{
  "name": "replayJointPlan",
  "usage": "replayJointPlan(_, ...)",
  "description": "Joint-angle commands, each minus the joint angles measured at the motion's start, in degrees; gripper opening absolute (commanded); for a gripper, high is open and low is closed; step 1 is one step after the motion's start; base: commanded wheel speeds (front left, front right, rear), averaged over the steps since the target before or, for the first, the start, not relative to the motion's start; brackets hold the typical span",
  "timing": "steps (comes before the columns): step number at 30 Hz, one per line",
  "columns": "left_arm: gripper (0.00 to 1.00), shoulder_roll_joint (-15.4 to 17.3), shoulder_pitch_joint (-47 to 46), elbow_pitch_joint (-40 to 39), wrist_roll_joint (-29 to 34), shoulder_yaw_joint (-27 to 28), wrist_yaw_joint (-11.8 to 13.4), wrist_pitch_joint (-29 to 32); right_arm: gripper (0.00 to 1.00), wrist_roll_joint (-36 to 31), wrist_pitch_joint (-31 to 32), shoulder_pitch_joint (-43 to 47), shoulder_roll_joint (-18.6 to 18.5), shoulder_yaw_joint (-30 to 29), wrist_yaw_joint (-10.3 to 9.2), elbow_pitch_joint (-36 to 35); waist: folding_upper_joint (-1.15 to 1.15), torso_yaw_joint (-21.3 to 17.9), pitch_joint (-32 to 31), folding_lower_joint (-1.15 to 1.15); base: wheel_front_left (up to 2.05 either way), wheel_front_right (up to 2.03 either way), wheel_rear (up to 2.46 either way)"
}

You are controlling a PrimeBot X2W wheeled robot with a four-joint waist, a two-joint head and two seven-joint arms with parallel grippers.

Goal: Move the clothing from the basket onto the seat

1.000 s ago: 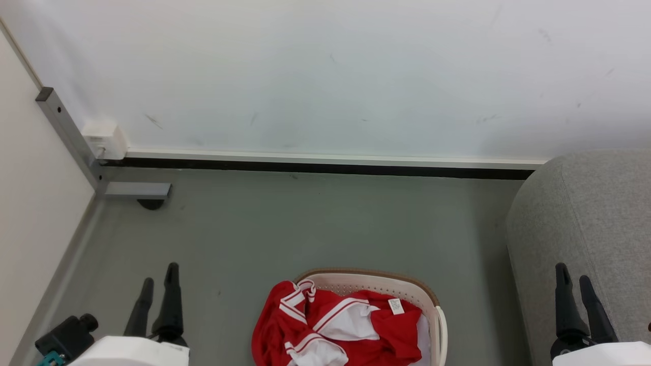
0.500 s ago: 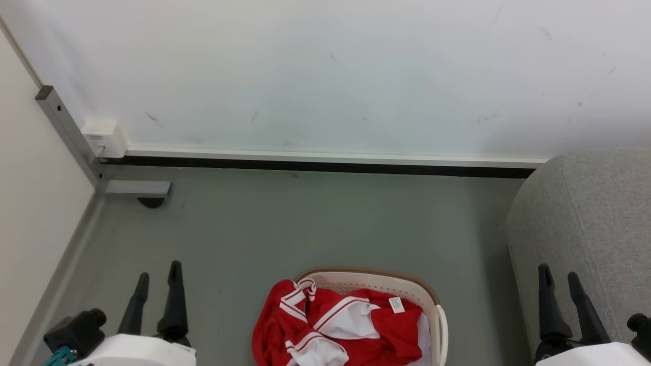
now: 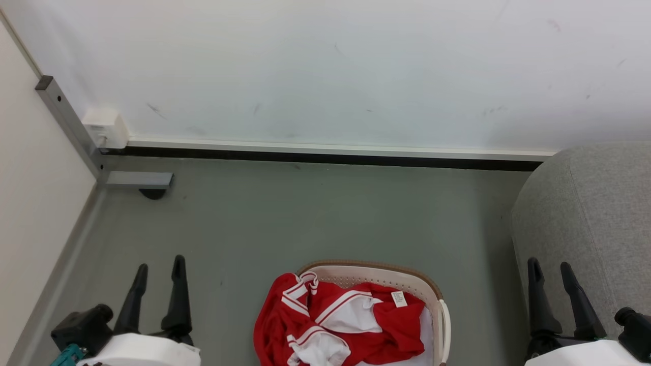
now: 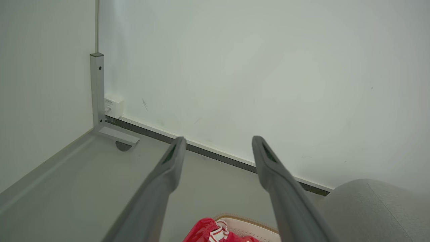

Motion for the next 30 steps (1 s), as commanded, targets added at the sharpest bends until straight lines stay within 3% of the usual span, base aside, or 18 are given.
replayJointPlan(1, 1.0, 0.66, -0.53, -0.59, 1.72, -0.05, -0.19, -0.78, 1.0, -1.2, -0.57, -0.78, -0.44, 0.2, 0.27, -0.76, 0.0, -0.02, 0.14, -0.01, 0.0, 0.0, 0.0)
replayJointPlan(16, 1.0, 0.95, -0.69, -1.73, 9.56, -0.12, -0.44, -2.63, 1.0, -7.87, -2.53, -1.26, -0.5, 0.95, 0.3, -2.73, 0.0, -0.06, 0.73, -0.01, 0.0, 0.0, 0.0)
replayJointPlan(30, 1.0, 0.22, -0.58, -2.22, 14.76, 1.13, -2.97, -4.33, 1.0, -12.89, -4.12, -0.73, -0.55, 0.86, 0.36, -3.58, 0.0, -0.11, 0.76, -0.01, 0.0, 0.0, 0.0)
